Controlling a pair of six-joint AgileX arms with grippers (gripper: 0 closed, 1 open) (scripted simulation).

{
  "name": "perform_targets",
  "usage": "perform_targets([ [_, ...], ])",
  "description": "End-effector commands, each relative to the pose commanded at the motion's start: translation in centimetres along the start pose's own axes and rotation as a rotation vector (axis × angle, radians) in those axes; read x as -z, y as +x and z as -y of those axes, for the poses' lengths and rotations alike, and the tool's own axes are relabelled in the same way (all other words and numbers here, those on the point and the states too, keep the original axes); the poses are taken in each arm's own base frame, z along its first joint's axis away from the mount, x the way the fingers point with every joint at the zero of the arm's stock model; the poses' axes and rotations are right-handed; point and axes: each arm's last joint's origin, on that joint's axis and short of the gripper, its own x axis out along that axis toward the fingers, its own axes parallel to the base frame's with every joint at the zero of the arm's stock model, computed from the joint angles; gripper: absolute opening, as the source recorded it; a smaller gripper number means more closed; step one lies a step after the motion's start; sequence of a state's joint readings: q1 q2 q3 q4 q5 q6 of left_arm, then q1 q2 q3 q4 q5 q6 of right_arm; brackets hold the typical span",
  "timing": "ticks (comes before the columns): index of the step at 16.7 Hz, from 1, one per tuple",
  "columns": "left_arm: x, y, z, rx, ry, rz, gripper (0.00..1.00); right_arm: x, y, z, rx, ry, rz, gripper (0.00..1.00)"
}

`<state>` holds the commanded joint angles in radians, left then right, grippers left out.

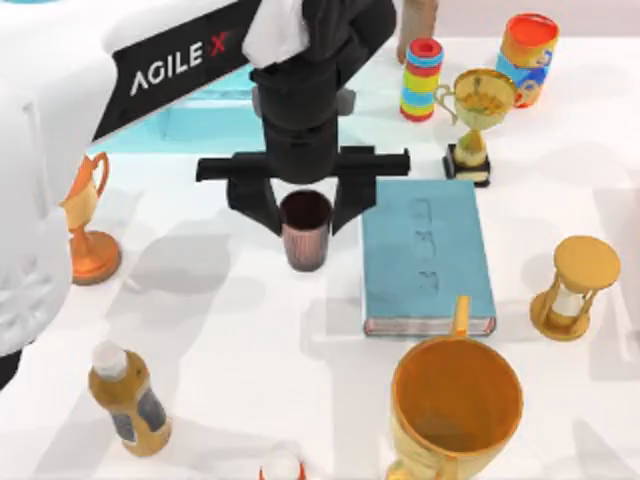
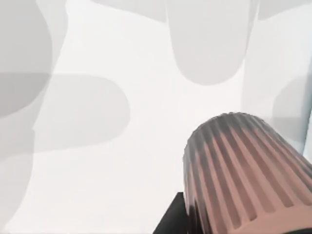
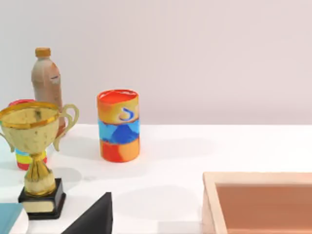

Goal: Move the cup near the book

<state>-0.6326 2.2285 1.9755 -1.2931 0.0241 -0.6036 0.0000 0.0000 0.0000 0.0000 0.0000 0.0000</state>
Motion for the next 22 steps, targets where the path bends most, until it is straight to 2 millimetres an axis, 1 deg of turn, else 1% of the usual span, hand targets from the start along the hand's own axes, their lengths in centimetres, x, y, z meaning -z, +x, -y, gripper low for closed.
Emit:
perform_targets([
  [2,0.10,0.97,0.00,0.000,0.001,0.002,0.00,0.00,0.00,0.00,0.000,0.000,0.000,1.00],
  [6,0.11,1.08,-0.01,0.000,0.001,0.002,0.00,0.00,0.00,0.00,0.000,0.000,0.000,1.00],
  [19,0.11,1.08,-0.01,0.000,0.001,0.002,0.98,0.00,0.00,0.00,0.000,0.000,0.000,1.00],
  [20,0.11,1.08,-0.01,0.000,0.001,0.002,1.00,0.00,0.00,0.00,0.000,0.000,0.000,1.00],
  [22,0.11,1.08,-0.01,0.000,0.001,0.002,1.00,0.00,0.00,0.00,0.000,0.000,0.000,1.00],
])
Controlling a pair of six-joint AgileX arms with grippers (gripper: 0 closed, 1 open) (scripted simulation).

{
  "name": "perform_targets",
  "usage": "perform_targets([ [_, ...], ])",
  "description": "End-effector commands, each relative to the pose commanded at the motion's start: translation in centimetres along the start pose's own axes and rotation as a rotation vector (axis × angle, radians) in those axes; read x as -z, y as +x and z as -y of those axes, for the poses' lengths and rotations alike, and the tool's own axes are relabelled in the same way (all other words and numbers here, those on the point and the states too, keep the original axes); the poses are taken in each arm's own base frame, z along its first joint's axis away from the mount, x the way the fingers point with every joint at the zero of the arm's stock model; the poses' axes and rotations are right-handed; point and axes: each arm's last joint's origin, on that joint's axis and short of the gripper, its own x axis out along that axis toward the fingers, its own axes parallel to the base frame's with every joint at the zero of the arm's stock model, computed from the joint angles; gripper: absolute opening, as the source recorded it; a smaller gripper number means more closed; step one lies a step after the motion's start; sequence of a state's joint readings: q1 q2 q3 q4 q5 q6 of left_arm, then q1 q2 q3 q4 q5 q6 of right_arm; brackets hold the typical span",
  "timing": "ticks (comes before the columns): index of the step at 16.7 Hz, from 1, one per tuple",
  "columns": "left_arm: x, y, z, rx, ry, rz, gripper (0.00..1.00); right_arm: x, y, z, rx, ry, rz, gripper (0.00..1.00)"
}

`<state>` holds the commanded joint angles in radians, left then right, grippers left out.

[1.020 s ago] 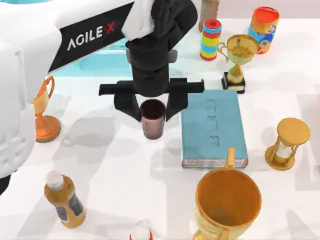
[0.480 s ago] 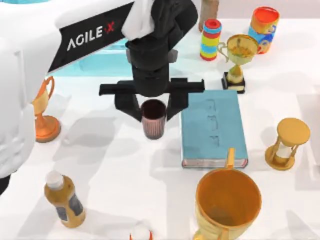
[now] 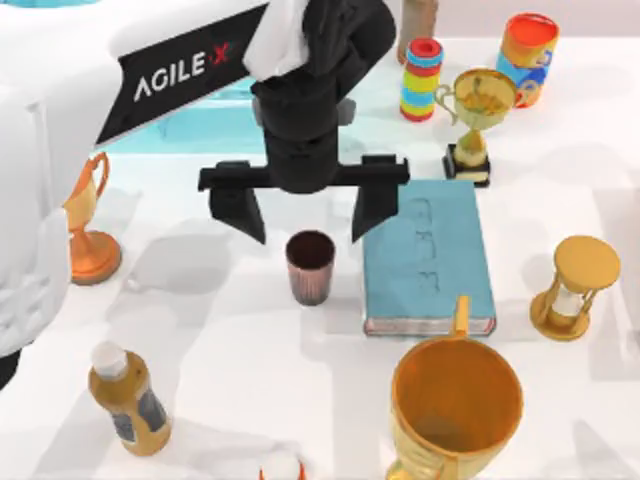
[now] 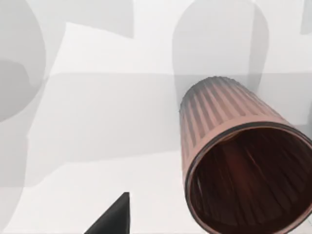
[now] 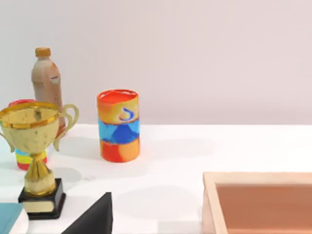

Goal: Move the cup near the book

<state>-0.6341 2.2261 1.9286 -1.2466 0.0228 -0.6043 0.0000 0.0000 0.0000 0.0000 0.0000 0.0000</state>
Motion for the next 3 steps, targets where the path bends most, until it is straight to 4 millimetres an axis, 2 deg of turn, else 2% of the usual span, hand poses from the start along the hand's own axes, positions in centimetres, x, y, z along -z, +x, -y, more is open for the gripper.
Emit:
perform_targets([
  [3,0.00,0.00,0.00,0.000,0.000,0.000,1.00,0.00,0.00,0.00,0.000,0.000,0.000,1.00],
])
